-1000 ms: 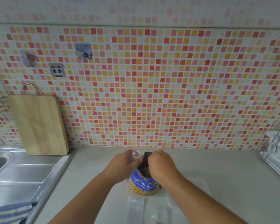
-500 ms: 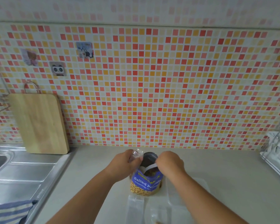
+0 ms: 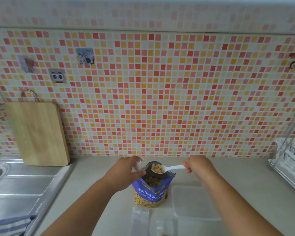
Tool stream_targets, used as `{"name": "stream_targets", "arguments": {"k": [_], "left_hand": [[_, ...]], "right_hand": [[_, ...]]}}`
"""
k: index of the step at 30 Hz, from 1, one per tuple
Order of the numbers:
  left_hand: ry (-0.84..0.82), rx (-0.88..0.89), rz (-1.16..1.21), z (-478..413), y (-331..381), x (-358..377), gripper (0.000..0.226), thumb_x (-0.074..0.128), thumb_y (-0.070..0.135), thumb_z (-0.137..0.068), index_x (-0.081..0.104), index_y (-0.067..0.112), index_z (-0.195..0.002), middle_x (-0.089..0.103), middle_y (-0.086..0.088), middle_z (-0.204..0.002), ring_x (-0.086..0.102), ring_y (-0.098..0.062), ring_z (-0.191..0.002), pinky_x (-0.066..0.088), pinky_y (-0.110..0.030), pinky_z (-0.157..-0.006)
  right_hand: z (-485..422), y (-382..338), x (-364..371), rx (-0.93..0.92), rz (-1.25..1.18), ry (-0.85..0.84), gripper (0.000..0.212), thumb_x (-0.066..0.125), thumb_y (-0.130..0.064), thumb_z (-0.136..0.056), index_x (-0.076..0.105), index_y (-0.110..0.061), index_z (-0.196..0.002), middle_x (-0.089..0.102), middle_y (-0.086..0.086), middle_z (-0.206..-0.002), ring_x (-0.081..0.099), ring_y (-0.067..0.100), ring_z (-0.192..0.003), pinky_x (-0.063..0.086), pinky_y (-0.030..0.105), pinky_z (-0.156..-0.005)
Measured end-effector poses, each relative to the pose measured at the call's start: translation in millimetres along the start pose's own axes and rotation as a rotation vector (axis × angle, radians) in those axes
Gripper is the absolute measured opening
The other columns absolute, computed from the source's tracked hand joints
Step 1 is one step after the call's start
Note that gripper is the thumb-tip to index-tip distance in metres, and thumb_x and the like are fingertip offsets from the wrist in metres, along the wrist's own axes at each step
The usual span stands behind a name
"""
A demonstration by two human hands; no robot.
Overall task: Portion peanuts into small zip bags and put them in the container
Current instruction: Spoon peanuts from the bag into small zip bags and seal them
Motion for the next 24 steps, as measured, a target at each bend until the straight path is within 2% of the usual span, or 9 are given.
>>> {"name": "stream_targets", "arguments": {"k": [3, 6, 7, 9, 12, 15, 18, 21, 24], "left_hand": [[0.000, 0.030, -0.119, 1.0, 4.4, 1.6, 0.053, 0.057, 0.051, -0.085, 0.045, 0.031, -0.132, 0.054, 0.007, -0.130, 0.044, -0.014, -0.117, 0.042, -0.029, -0.093], [-0.003, 0.060, -0.188, 1.6, 9.7, 4.3, 0.054, 0.055, 0.051, -0.086, 0.042, 0.031, -0.134, 0.051, 0.006, -0.134, 0.041, -0.015, -0.121, 0.041, -0.030, -0.095], [-0.005, 0.071, -0.200, 1.9, 11.9, 4.9, 0.054, 0.055, 0.050, -0.087, 0.042, 0.030, -0.135, 0.051, 0.006, -0.134, 0.041, -0.015, -0.121, 0.041, -0.029, -0.095], [0.001, 0.094, -0.216, 1.5, 15.9, 5.9, 0.053, 0.054, 0.049, -0.088, 0.041, 0.030, -0.136, 0.051, 0.006, -0.134, 0.041, -0.015, -0.121, 0.040, -0.029, -0.094], [0.017, 0.100, -0.220, 1.0, 21.9, 8.0, 0.051, 0.054, 0.048, -0.087, 0.043, 0.030, -0.134, 0.054, 0.005, -0.129, 0.043, -0.016, -0.117, 0.041, -0.029, -0.091], [0.053, 0.107, -0.215, -1.5, 27.3, 14.4, 0.046, 0.053, 0.050, -0.087, 0.048, 0.028, -0.127, 0.060, 0.004, -0.119, 0.049, -0.017, -0.107, 0.045, -0.030, -0.087], [0.107, 0.076, -0.127, -6.1, 29.4, 20.0, 0.043, 0.050, 0.048, -0.089, 0.051, 0.022, -0.123, 0.062, -0.001, -0.112, 0.053, -0.020, -0.103, 0.047, -0.033, -0.085], [0.142, 0.018, 0.050, -8.5, 29.4, 19.0, 0.043, 0.048, 0.046, -0.091, 0.049, 0.019, -0.124, 0.062, -0.003, -0.110, 0.057, -0.018, -0.095, 0.046, -0.027, -0.076], [0.181, -0.059, 0.234, -6.4, 25.1, 12.1, 0.035, 0.049, 0.044, -0.091, 0.053, 0.019, -0.115, 0.065, 0.002, -0.096, 0.061, -0.011, -0.080, 0.049, -0.024, -0.067]], "right_hand": [[1.2, -12.6, -10.4, -0.002, 0.285, 0.005, 0.041, 0.041, -0.015, -0.093, 0.049, -0.018, -0.133, 0.052, 0.000, -0.089, 0.042, 0.010, -0.065, 0.037, 0.023, -0.076], [10.7, -25.3, -21.3, -0.076, 0.484, -0.023, 0.045, 0.040, -0.012, -0.096, 0.042, -0.018, -0.140, 0.053, 0.004, -0.133, 0.051, 0.014, -0.098, 0.039, 0.024, -0.087], [10.2, -26.5, -19.4, -0.079, 0.544, -0.054, 0.047, 0.039, -0.010, -0.096, 0.039, -0.019, -0.142, 0.049, 0.004, -0.138, 0.051, 0.016, -0.109, 0.040, 0.024, -0.093], [17.8, -27.0, -18.0, -0.161, 0.551, -0.065, 0.046, 0.041, -0.009, -0.094, 0.043, -0.017, -0.140, 0.056, 0.002, -0.123, 0.053, 0.015, -0.100, 0.043, 0.020, -0.089], [25.4, -36.2, -17.6, -0.399, 0.567, 0.109, 0.028, 0.049, -0.012, -0.090, 0.064, -0.002, -0.111, 0.054, -0.003, -0.070, 0.049, 0.007, -0.059, 0.042, 0.009, -0.052], [37.2, -60.6, -10.9, -0.417, 0.510, 0.136, 0.028, 0.045, -0.008, -0.089, 0.068, -0.006, -0.104, 0.052, 0.001, -0.071, 0.048, 0.017, -0.065, 0.042, 0.024, -0.061], [69.5, -88.9, -9.5, -0.669, 0.565, 0.216, 0.027, 0.045, -0.012, -0.089, 0.071, -0.011, -0.098, 0.067, 0.004, -0.092, 0.057, 0.022, -0.085, 0.050, 0.032, -0.076], [103.3, -105.3, -14.8, -0.935, 0.742, 0.378, 0.023, 0.052, -0.014, -0.086, 0.070, -0.017, -0.100, 0.065, 0.000, -0.095, 0.047, 0.020, -0.099, 0.035, 0.035, -0.099], [116.0, -104.3, -27.4, -1.044, 0.764, 0.568, 0.020, 0.052, -0.015, -0.081, 0.069, -0.019, -0.090, 0.061, -0.005, -0.083, 0.043, 0.018, -0.092, 0.032, 0.037, -0.095]]}}
Point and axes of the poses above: each hand's wrist, its own z-axis away from the middle knuckle, its own x-axis out of the palm, y = z × x, the point moved 3 cm from there along -z, towards the middle knuckle
